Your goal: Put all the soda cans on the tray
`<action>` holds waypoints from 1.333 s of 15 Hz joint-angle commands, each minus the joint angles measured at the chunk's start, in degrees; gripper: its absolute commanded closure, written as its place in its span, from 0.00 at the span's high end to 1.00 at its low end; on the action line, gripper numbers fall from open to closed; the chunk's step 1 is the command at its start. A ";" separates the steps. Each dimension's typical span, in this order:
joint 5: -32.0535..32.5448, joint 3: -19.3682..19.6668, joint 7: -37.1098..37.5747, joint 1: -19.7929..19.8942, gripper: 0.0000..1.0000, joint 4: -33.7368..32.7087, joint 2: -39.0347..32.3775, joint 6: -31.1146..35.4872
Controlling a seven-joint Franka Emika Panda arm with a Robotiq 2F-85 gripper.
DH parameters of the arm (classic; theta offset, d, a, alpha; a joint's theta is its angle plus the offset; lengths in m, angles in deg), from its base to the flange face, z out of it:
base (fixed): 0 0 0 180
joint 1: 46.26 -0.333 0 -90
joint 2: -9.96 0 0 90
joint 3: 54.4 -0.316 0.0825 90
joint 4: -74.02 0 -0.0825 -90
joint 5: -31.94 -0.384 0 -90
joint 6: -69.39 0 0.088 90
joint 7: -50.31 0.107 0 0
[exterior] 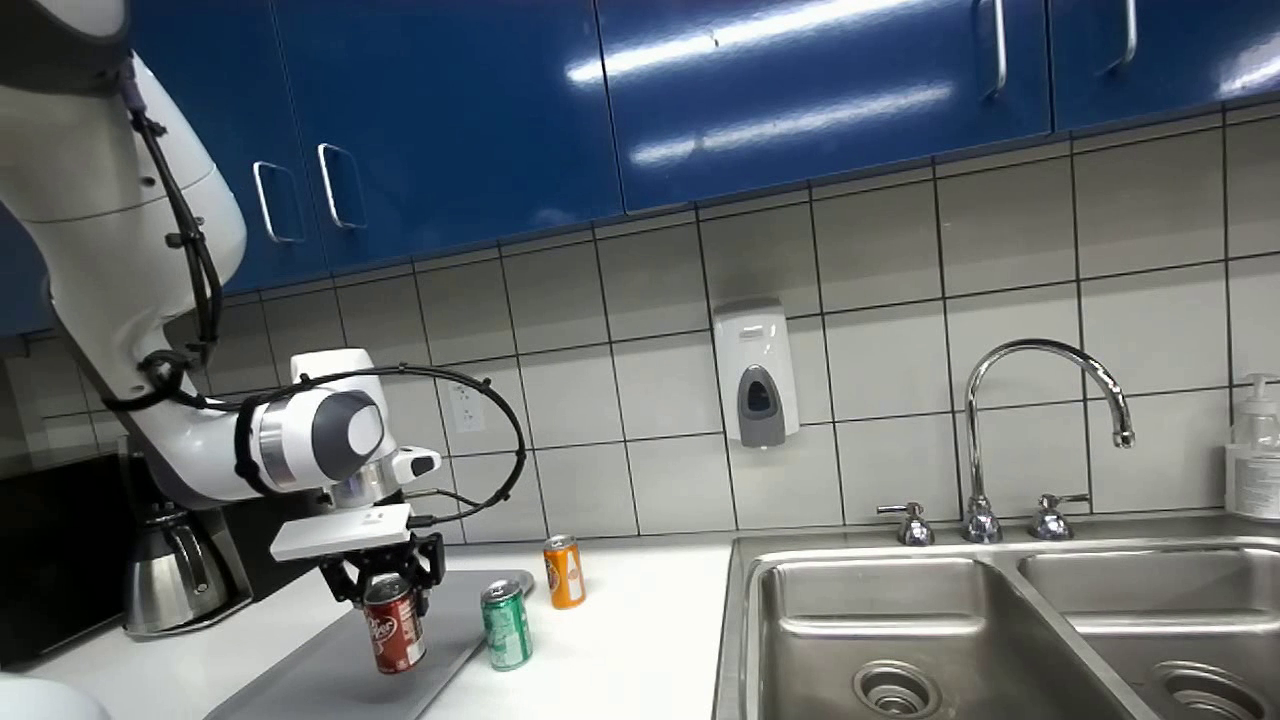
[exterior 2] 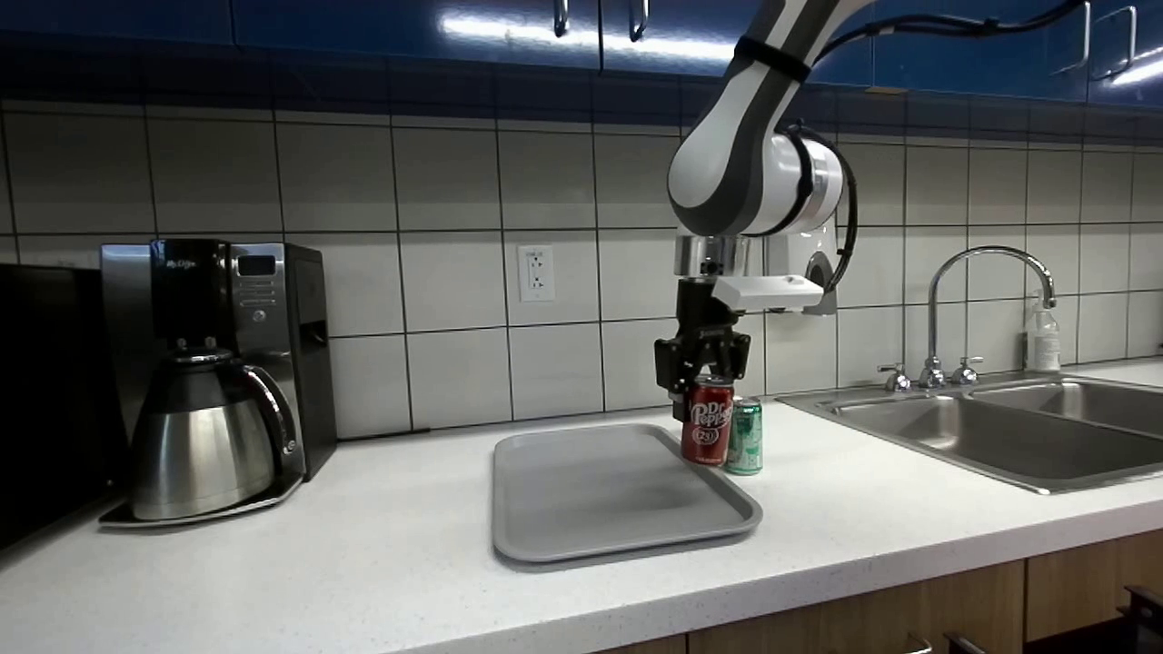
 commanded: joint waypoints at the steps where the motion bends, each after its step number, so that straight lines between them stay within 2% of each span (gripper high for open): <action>1: -0.09 -1.46 -2.40 -0.35 0.38 -1.61 -0.69 -0.98; 9: 0.90 -3.09 -3.72 -1.45 0.38 -1.14 -2.10 -1.35; 20: 3.75 -3.07 -2.91 -1.98 0.38 -1.33 -4.99 -1.49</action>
